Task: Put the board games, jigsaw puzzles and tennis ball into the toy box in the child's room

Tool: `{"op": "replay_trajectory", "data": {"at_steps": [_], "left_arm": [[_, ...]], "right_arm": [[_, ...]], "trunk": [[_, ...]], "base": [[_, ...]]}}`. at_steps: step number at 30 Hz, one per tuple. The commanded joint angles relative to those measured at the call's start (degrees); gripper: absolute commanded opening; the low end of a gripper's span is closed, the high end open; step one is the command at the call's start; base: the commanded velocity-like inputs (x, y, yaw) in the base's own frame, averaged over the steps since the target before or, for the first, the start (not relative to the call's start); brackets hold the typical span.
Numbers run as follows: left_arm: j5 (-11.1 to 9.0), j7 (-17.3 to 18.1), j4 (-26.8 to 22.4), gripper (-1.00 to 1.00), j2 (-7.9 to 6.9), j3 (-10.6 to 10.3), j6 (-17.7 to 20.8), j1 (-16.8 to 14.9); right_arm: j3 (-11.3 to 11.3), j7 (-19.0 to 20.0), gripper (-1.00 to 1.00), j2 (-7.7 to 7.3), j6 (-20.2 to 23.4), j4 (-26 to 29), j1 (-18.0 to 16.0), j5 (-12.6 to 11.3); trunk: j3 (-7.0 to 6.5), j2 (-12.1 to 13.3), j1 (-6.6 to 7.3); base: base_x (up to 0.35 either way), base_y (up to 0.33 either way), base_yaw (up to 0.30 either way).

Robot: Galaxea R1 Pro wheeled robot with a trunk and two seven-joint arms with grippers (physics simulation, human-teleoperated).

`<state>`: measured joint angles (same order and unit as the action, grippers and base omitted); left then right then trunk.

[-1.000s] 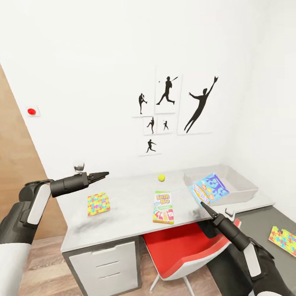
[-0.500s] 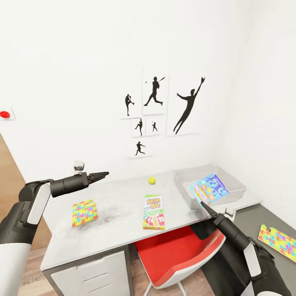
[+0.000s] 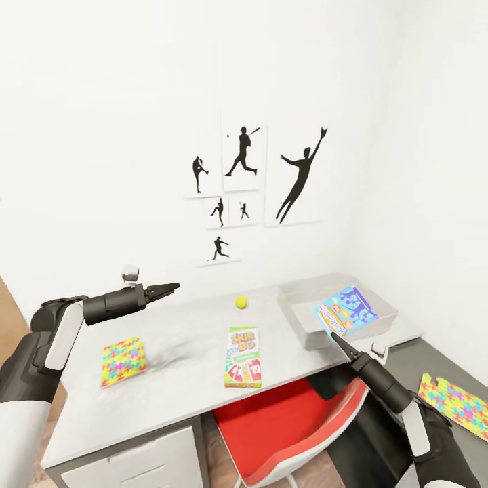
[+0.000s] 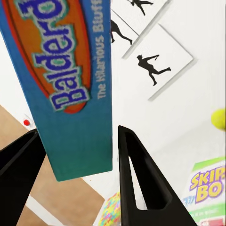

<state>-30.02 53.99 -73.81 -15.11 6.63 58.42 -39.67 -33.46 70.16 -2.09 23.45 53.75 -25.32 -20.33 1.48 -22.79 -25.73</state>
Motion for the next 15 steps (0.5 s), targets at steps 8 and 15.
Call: {"op": "replay_trajectory", "data": {"at_steps": [8, 15], "left_arm": [[0.1, 0.2, 0.0, 1.00, -0.03, 0.0, 0.2, -0.1], [0.1, 0.2, 0.0, 1.00, -0.01, 0.0, 0.2, -0.1]], "right_arm": [[0.0, 0.1, -1.00, 0.00, 0.5, 0.0, -0.1, -0.2], [-0.1, 0.1, -1.00, -0.02, 0.5, 0.0, -0.1, -0.2]], "trunk": [[-0.02, -0.1, -0.05], [-0.03, -0.1, -0.05]], "base": [[0.072, -0.095, -0.108], [0.021, -0.042, -0.005]]}}
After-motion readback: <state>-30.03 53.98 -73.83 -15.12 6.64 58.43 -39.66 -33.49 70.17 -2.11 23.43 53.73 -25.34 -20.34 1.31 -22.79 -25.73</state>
